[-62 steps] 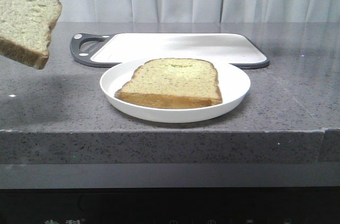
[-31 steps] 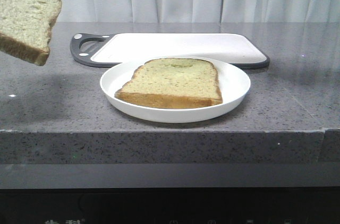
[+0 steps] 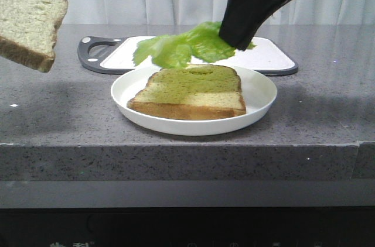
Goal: Left arm grabs bread, right arm adds lettuce
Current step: 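Lower the lettuce onto the bread slice on the plate and release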
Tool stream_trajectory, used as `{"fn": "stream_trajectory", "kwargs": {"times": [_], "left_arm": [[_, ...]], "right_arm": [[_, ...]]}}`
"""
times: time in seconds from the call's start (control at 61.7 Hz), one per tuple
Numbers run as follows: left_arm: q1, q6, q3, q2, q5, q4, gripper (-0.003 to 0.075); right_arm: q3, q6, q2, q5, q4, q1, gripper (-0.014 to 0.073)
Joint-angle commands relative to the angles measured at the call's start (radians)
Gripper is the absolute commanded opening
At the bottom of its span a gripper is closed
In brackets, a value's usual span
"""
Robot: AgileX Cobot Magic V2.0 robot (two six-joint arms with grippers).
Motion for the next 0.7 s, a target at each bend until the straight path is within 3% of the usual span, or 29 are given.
{"fn": "stream_trajectory", "kwargs": {"times": [0.0, 0.519, 0.681], "left_arm": [[0.007, 0.004, -0.028, -0.012, -0.067, -0.025, -0.0019], [0.007, 0.004, -0.028, -0.012, -0.067, -0.025, -0.0019], [0.007, 0.004, -0.028, -0.012, -0.067, -0.025, -0.0019]], "right_arm": [[-0.022, -0.010, -0.029, -0.074, 0.029, 0.003, -0.0059], [-0.020, -0.004, 0.022, -0.002, 0.028, 0.003, -0.0053], [-0.020, -0.001, 0.022, -0.012, 0.020, 0.003, 0.0071]]}}
